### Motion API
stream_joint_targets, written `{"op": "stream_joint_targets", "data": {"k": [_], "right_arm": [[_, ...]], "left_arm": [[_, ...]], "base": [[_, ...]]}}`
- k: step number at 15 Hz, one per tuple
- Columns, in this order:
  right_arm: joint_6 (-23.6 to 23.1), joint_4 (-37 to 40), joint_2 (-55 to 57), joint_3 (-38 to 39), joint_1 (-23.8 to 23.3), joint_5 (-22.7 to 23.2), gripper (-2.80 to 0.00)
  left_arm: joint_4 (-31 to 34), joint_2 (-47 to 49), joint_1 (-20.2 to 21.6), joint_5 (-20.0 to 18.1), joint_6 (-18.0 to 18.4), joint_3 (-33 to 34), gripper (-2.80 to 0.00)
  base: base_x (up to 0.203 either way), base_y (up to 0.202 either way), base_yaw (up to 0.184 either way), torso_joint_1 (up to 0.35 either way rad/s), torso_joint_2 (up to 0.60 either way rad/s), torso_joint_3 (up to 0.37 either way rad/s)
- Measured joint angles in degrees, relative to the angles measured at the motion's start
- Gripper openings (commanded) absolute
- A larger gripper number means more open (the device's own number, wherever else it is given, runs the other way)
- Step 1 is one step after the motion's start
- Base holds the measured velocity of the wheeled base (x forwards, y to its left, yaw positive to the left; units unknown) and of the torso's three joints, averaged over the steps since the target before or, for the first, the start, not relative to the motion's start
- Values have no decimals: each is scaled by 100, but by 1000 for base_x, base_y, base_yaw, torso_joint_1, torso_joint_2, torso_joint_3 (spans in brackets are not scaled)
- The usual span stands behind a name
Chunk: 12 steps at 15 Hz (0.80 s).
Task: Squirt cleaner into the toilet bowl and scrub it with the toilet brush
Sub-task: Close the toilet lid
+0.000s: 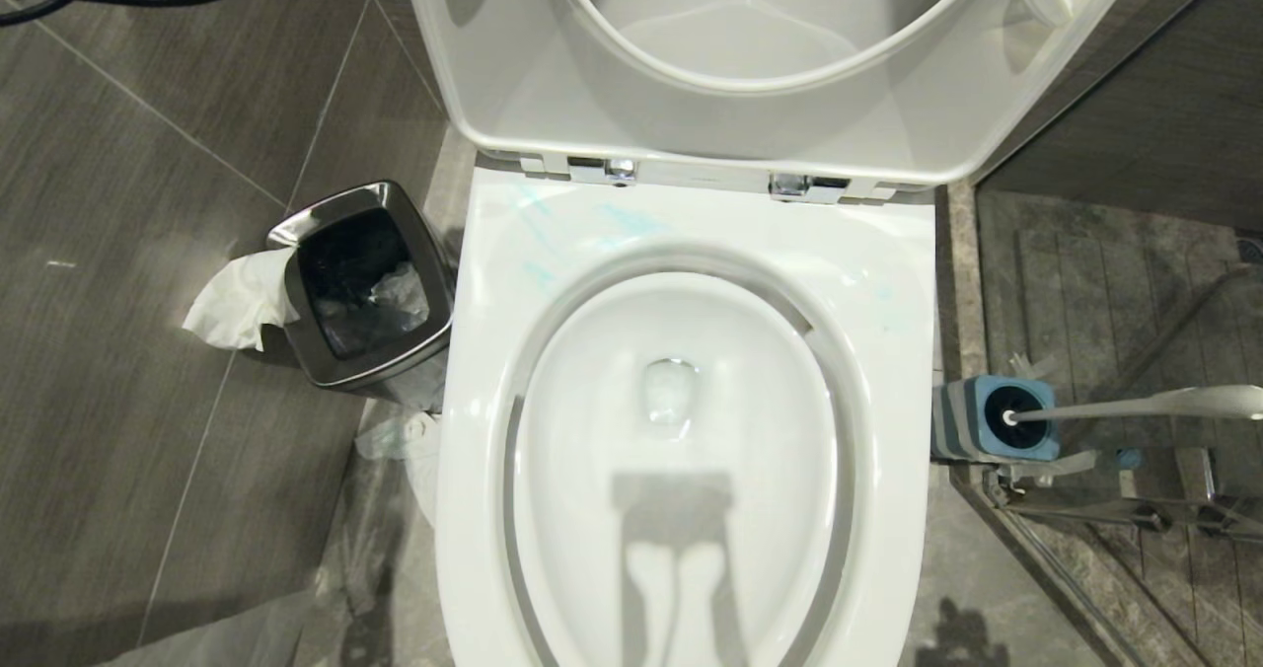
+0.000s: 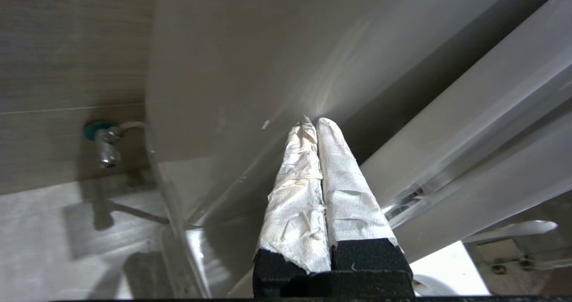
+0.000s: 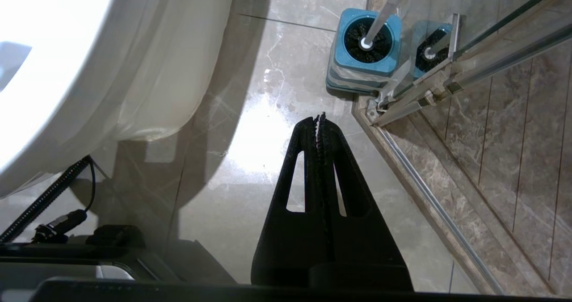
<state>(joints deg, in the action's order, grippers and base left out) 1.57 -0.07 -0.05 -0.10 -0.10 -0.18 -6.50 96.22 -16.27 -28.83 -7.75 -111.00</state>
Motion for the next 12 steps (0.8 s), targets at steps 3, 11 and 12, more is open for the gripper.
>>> {"op": "stream_joint_targets", "data": {"k": [3, 11, 12], "right_arm": [[-1, 0, 0, 0, 0, -2, -280], [-1, 0, 0, 0, 0, 0, -280], [-1, 0, 0, 0, 0, 0, -280]], "left_arm": [[-22, 11, -131, -13, -164, 0, -280], [80, -196, -334, -367, -674, 120, -280], [147, -249, -334, -436, -707, 176, -280]], "base": [[0, 0, 0, 0, 0, 0], [0, 0, 0, 0, 0, 0], [0, 0, 0, 0, 0, 0]]}}
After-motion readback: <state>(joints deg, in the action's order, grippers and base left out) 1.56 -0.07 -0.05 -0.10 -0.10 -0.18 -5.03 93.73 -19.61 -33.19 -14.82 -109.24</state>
